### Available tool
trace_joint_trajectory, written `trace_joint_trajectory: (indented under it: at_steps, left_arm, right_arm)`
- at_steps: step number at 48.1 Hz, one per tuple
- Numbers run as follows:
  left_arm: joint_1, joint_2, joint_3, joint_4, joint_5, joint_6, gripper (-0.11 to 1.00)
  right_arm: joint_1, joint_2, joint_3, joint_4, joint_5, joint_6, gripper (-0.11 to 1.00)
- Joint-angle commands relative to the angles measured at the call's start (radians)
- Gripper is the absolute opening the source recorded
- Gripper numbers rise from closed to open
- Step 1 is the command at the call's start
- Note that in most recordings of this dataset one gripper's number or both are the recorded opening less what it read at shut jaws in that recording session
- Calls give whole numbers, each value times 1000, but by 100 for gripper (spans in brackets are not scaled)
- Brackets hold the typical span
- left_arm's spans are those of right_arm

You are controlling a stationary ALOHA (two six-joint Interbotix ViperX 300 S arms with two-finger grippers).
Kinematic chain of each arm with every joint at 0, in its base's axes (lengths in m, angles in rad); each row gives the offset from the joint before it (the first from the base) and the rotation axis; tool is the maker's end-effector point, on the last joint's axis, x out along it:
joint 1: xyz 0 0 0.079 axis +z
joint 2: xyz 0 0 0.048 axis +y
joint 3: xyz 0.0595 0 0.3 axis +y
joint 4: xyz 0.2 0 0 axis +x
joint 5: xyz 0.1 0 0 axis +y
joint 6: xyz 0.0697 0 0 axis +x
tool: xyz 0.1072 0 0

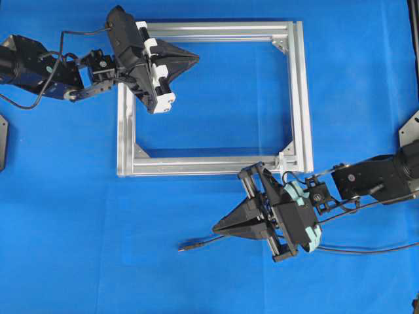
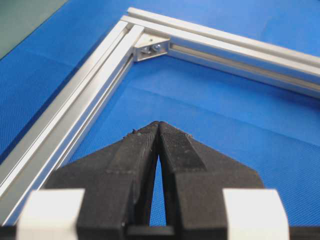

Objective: Insert the wire through the string loop located on the right side.

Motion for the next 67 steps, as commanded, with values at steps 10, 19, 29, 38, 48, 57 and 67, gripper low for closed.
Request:
trace_joint_trajectory:
  at_steps: [10, 19, 29, 38, 48, 57, 67]
  left_arm:
    - [2, -32, -12, 20, 21, 3, 0]
    - [2, -32, -14, 23, 23, 3, 0]
    - [2, -32, -9, 23, 29, 3, 0]
    - [2, -34, -9, 23, 35, 5, 0]
    - [2, -34, -9, 23, 35, 5, 0]
    - [2, -32, -11, 23, 35, 5, 0]
    - [3, -32, -11, 23, 35, 6, 0]
  right_arm:
    - [25, -54, -20, 2, 63, 66, -6]
    - [25, -48, -18, 2, 71, 129, -6]
    - [26, -3, -49, 38, 95, 158, 7]
    - [29, 46, -69, 98, 129, 158, 58]
    - [43, 94, -72, 124, 126, 158, 74]
    - [55, 152, -87, 155, 107, 158, 73]
    - [66, 202, -103, 204, 97, 158, 73]
